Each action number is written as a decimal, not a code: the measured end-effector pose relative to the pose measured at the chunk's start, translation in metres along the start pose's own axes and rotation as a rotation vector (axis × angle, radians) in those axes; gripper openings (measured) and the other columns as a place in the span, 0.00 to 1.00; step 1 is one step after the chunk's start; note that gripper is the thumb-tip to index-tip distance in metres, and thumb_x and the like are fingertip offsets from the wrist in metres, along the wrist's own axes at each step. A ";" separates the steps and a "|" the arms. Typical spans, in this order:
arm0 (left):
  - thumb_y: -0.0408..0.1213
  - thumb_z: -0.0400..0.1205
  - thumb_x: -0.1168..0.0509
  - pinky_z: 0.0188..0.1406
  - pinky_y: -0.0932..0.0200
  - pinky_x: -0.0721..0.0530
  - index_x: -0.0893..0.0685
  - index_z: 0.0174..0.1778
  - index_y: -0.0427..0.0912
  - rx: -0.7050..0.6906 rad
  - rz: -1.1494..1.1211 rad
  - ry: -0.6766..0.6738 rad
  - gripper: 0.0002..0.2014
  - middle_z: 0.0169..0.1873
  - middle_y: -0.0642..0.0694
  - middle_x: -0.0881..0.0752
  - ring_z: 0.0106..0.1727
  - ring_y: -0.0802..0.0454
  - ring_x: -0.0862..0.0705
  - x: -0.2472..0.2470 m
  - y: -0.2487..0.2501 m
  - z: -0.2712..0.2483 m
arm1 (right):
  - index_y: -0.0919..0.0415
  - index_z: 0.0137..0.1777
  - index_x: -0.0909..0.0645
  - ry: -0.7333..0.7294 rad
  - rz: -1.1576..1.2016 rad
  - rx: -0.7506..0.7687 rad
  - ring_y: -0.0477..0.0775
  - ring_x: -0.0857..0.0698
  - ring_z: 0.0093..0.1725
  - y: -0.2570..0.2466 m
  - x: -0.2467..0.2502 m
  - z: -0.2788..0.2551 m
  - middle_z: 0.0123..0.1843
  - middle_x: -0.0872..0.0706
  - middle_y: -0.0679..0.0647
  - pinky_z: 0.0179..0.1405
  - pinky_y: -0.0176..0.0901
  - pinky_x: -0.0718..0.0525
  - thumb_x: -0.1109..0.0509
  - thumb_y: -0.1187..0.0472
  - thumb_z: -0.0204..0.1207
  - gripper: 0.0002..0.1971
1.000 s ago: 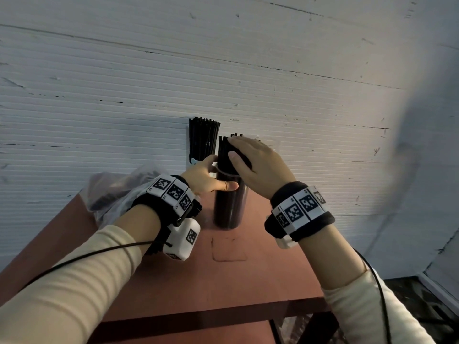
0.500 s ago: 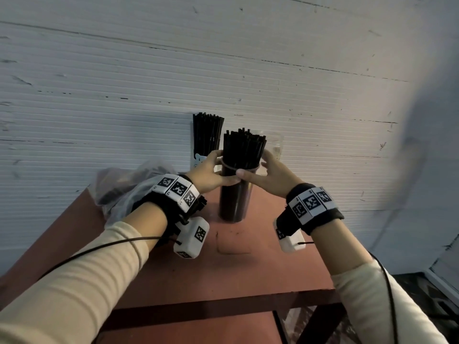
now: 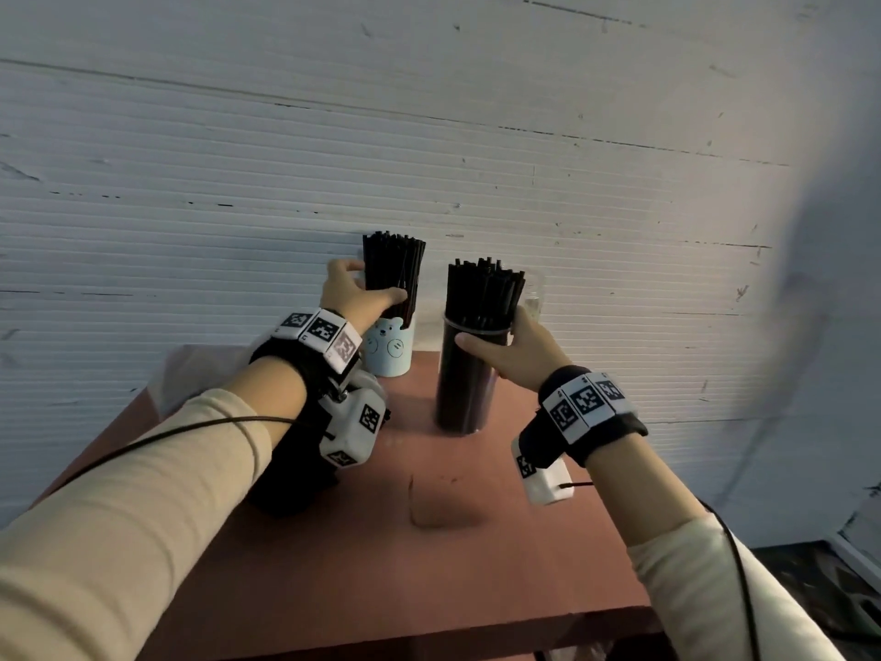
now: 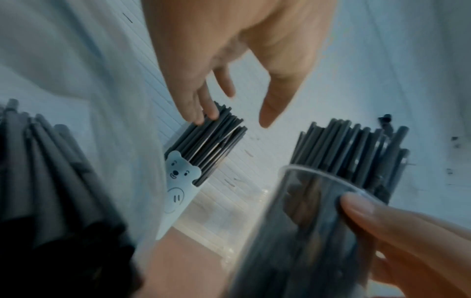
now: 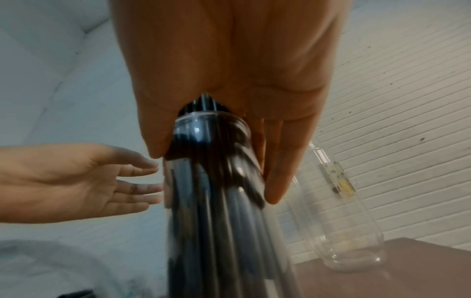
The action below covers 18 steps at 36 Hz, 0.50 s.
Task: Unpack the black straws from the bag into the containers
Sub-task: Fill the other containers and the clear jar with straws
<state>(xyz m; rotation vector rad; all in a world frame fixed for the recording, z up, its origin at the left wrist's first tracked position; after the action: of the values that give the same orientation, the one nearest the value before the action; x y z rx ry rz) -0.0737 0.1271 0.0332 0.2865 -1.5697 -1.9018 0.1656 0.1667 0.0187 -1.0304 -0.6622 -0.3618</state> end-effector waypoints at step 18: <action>0.44 0.65 0.17 0.52 0.52 0.16 0.18 0.62 0.41 0.132 0.205 -0.223 0.30 0.50 0.43 0.11 0.53 0.42 0.13 -0.045 -0.063 0.065 | 0.63 0.75 0.36 0.176 0.167 -0.125 0.60 0.21 0.67 0.015 -0.056 0.094 0.69 0.22 0.60 0.64 0.48 0.22 0.24 0.50 0.72 0.36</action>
<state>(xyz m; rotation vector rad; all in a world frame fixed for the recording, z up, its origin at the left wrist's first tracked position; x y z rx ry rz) -0.0958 0.2105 -0.0197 -0.0335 -1.8005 -1.7210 0.1007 0.2544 0.0042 -1.1496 -0.3958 -0.3463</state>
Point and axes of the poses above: each hand's wrist, its own z-axis towards the middle knuckle, its own x-axis out of the back of the hand, y = z × x, the point moved 8 cm from there along z, towards the middle knuckle
